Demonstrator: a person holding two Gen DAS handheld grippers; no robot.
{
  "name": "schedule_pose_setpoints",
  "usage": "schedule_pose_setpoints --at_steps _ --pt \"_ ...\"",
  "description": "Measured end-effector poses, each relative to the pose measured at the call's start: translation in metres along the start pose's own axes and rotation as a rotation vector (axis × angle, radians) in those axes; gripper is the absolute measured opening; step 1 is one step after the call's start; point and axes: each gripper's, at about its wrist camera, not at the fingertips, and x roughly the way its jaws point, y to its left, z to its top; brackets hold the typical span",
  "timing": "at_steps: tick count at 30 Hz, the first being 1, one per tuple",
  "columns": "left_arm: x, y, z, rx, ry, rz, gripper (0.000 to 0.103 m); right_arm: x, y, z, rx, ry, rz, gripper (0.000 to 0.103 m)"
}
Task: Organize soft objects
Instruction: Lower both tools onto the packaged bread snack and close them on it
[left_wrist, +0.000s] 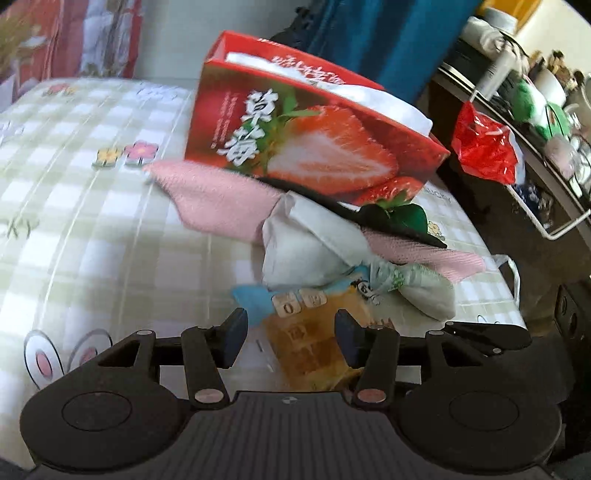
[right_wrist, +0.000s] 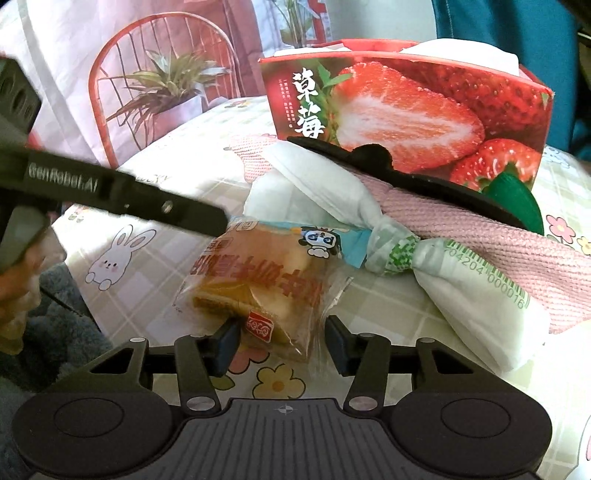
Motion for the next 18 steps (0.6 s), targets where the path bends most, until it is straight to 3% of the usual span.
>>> schedule_pose_setpoints --at_steps 7,10,18 --pt "0.017 0.003 -0.009 -0.056 0.059 -0.064 0.053 -0.002 0.006 0.002 -0.023 -0.008 -0.018 0.049" --pt "0.019 0.006 -0.008 -0.065 0.041 -0.057 0.038 -0.005 0.01 0.003 -0.045 -0.017 -0.032 0.049" --pt "0.021 0.008 -0.008 -0.068 0.032 -0.074 0.038 -0.007 0.011 0.004 -0.072 -0.027 -0.051 0.05"
